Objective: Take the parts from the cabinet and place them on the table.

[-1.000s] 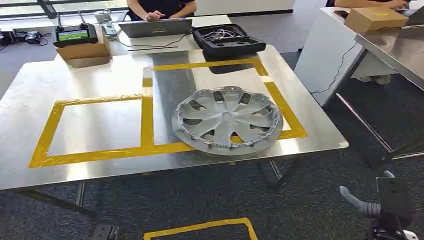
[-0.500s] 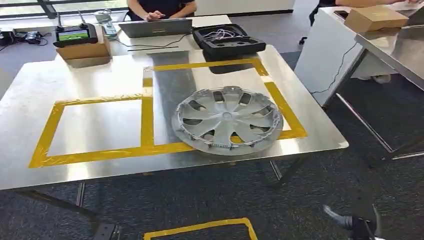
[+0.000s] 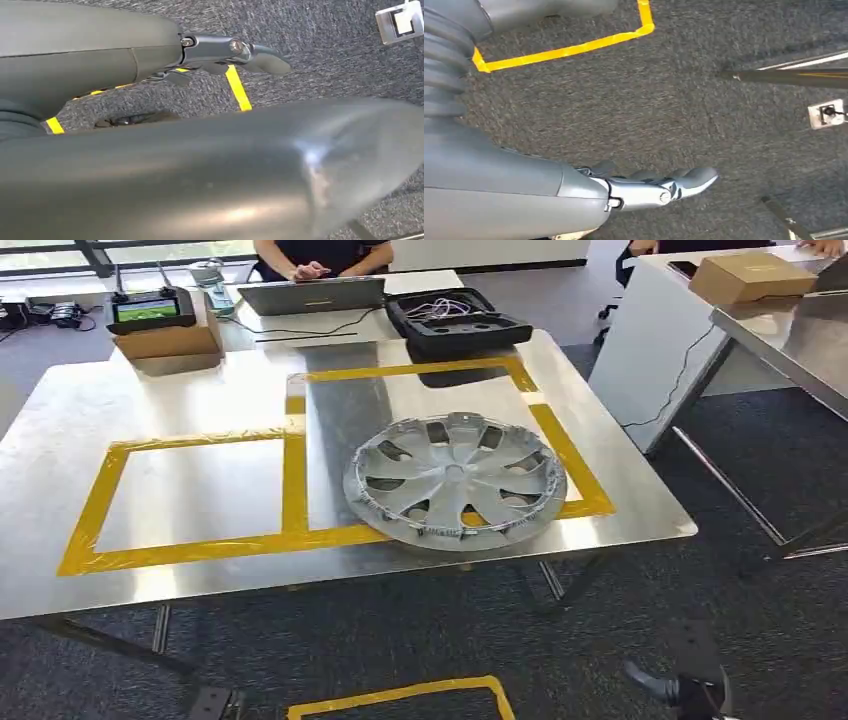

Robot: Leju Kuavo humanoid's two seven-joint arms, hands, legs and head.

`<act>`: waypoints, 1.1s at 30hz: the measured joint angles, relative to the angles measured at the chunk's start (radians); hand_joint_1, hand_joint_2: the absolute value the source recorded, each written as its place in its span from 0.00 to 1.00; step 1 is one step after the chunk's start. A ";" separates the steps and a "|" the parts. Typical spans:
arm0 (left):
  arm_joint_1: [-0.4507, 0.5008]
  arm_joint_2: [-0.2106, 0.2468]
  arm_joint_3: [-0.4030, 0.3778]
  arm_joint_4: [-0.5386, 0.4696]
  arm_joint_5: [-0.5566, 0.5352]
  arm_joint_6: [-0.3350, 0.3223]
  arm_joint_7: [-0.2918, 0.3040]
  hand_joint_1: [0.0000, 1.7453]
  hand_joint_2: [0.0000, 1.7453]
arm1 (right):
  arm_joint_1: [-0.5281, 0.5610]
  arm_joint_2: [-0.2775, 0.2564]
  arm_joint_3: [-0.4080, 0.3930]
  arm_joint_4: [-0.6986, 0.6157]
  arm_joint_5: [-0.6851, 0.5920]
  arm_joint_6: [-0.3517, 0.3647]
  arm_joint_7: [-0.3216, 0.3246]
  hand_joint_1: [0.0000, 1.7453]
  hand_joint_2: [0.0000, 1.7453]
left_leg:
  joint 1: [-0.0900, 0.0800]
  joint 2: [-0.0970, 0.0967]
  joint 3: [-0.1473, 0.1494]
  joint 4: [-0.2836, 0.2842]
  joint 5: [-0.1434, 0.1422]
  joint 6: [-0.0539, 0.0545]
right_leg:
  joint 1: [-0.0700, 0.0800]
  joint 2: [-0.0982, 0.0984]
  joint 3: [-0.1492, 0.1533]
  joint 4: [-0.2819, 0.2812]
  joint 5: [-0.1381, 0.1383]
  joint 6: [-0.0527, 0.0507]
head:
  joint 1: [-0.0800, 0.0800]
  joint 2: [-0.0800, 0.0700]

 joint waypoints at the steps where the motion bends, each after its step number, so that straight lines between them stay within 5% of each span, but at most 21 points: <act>1: -0.001 0.000 0.000 0.000 0.006 0.000 0.007 0.00 0.00 | -0.002 0.000 0.003 0.005 -0.004 -0.002 0.000 0.00 1.00 | 0.000 0.000 0.000 0.000 0.000 0.000 | 0.000 0.000 0.000 0.000 0.000 0.000 | 0.000 0.000; 9: -0.001 0.000 0.000 -0.001 0.015 0.007 0.021 0.00 0.00 | -0.010 -0.005 0.050 0.035 -0.039 -0.019 0.002 0.00 1.00 | -0.007 0.000 0.000 0.008 -0.007 0.012 | -0.006 0.000 0.005 0.000 -0.002 0.010 | 0.000 0.000; 12: -0.002 0.001 0.000 -0.002 0.014 0.012 0.022 0.00 0.00 | -0.012 -0.012 0.074 0.043 -0.065 -0.034 0.005 0.00 1.00 | -0.011 0.000 0.002 0.008 -0.003 0.021 | -0.010 0.000 0.009 -0.007 0.004 0.022 | 0.000 0.000; 14: -0.003 0.001 0.000 -0.004 0.013 0.013 0.022 0.00 0.00 | -0.012 -0.023 0.089 0.045 -0.082 -0.044 0.012 0.00 1.00 | 0.003 0.005 0.015 -0.017 0.012 0.033 | -0.006 -0.001 0.006 0.011 -0.017 0.027 | 0.000 0.000; 17: -0.007 0.001 0.001 -0.005 0.007 0.013 0.027 0.00 0.00 | -0.013 -0.035 0.111 0.050 -0.098 -0.050 0.016 0.00 1.00 | 0.004 0.010 0.011 -0.016 0.014 0.038 | -0.008 -0.002 -0.090 0.230 -0.141 0.034 | 0.002 0.000; 19: -0.007 0.002 0.001 -0.005 0.006 0.013 0.030 0.00 0.00 | -0.010 -0.043 0.122 0.055 -0.106 -0.055 0.018 0.00 1.00 | 0.004 0.012 0.008 -0.014 0.014 0.038 | -0.009 -0.002 -0.121 0.304 -0.149 0.039 | 0.002 0.000; 21: -0.009 0.002 0.001 -0.005 0.005 0.013 0.031 0.00 0.00 | -0.012 -0.051 0.130 0.058 -0.114 -0.057 0.018 0.00 1.00 | 0.008 0.012 0.006 -0.007 0.012 0.033 | -0.014 -0.003 -0.065 0.201 -0.079 0.042 | 0.002 0.000; 22: -0.011 0.001 0.001 -0.006 0.004 0.013 0.031 0.00 0.00 | -0.013 -0.056 0.135 0.059 -0.120 -0.059 0.018 0.00 1.00 | 0.012 0.011 0.004 0.000 0.009 0.027 | -0.017 -0.004 -0.006 0.096 -0.035 0.044 | 0.002 0.000; 23: -0.012 0.002 0.002 -0.008 0.003 0.013 0.031 0.00 0.00 | -0.014 -0.058 0.142 0.060 -0.127 -0.064 0.018 0.00 1.00 | 0.011 0.010 0.002 0.009 0.005 0.017 | -0.021 -0.006 0.039 0.010 -0.032 0.047 | 0.002 0.000; 24: -0.013 0.005 0.001 -0.009 0.002 0.013 0.032 0.00 0.00 | -0.016 -0.059 0.151 0.064 -0.134 -0.067 0.019 0.00 1.00 | 0.009 0.007 -0.006 0.010 0.004 0.008 | -0.010 0.001 0.040 0.026 -0.028 0.035 | 0.003 0.000; 29: -0.015 0.005 0.001 -0.015 -0.012 0.017 0.038 0.00 0.00 | -0.007 -0.067 0.174 0.064 -0.175 -0.096 0.026 0.00 1.00 | 0.011 0.007 -0.012 0.026 -0.007 -0.025 | -0.013 0.000 0.022 0.015 -0.026 -0.016 | -0.002 0.000; 33: -0.016 0.005 0.001 -0.018 -0.013 0.018 0.040 0.00 0.00 | 0.002 -0.068 0.187 0.064 -0.184 -0.104 0.031 0.00 1.00 | 0.011 0.008 -0.116 0.292 -0.170 -0.030 | -0.004 -0.004 0.003 0.016 -0.014 -0.030 | -0.002 0.000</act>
